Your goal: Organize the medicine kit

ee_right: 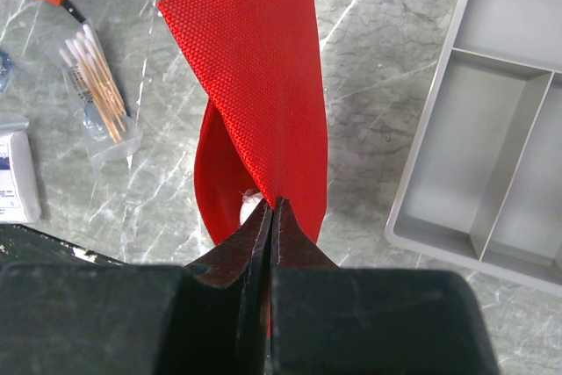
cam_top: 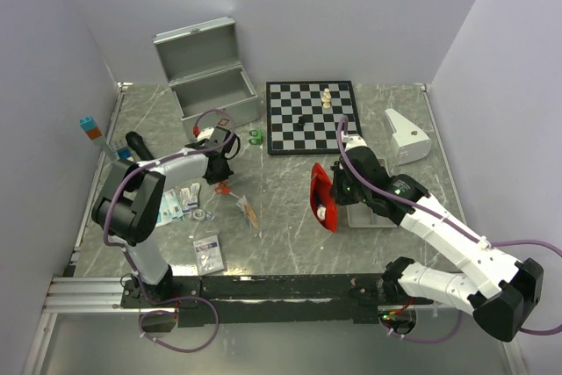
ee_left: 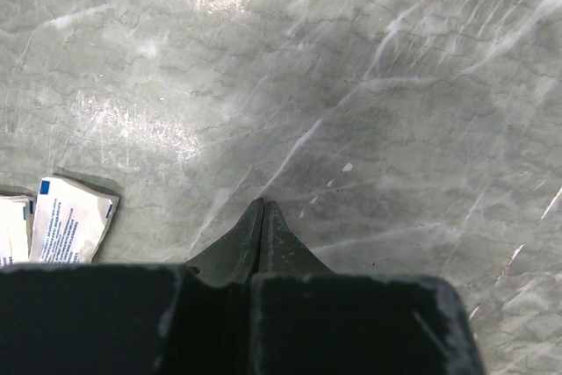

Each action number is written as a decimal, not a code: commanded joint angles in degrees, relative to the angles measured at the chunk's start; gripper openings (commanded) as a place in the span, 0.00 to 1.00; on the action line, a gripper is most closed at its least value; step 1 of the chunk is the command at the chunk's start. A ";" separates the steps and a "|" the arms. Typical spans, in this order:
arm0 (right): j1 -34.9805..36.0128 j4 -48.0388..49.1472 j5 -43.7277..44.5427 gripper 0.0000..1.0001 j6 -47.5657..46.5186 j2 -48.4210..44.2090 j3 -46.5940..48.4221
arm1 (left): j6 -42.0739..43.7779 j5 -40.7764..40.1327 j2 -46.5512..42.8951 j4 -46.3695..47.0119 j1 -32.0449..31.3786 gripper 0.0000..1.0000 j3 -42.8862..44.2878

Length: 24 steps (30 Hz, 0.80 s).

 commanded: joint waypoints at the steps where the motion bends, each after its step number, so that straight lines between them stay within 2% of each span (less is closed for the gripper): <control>1: -0.39 1.31 0.36 0.00 -0.21 -1.42 0.20 | 0.23 3.51 -0.84 1.58 -0.17 0.01 -1.77; 7: -0.39 0.96 0.71 0.00 -0.29 -1.69 0.64 | 0.14 2.90 -5.93 0.71 -0.17 0.01 0.78; 8: -0.31 0.78 0.80 0.00 -0.38 -1.60 0.82 | -0.38 2.20 -6.99 -0.43 -0.17 0.05 1.04; 10: -0.31 0.69 0.88 0.00 -0.56 -1.42 1.08 | -1.35 1.67 -10.32 -1.40 -0.17 0.33 0.26; 11: -0.31 0.78 0.88 0.00 -0.56 -1.33 1.08 | -2.57 1.06 -11.73 -1.84 -0.25 0.43 -0.53; 17: -0.31 2.19 -0.78 0.00 -0.03 -0.72 0.29 | -12.59 0.96 -19.12 -2.82 -1.84 0.78 -8.08; 20: -0.31 2.36 -1.22 0.00 -0.03 -0.54 0.12 | -16.20 2.54 -20.00 -1.06 -1.84 0.83 -10.99; 24: -0.31 1.93 -1.14 0.00 -0.20 -1.07 0.20 | -17.44 3.16 -17.38 0.61 -1.92 0.80 -11.00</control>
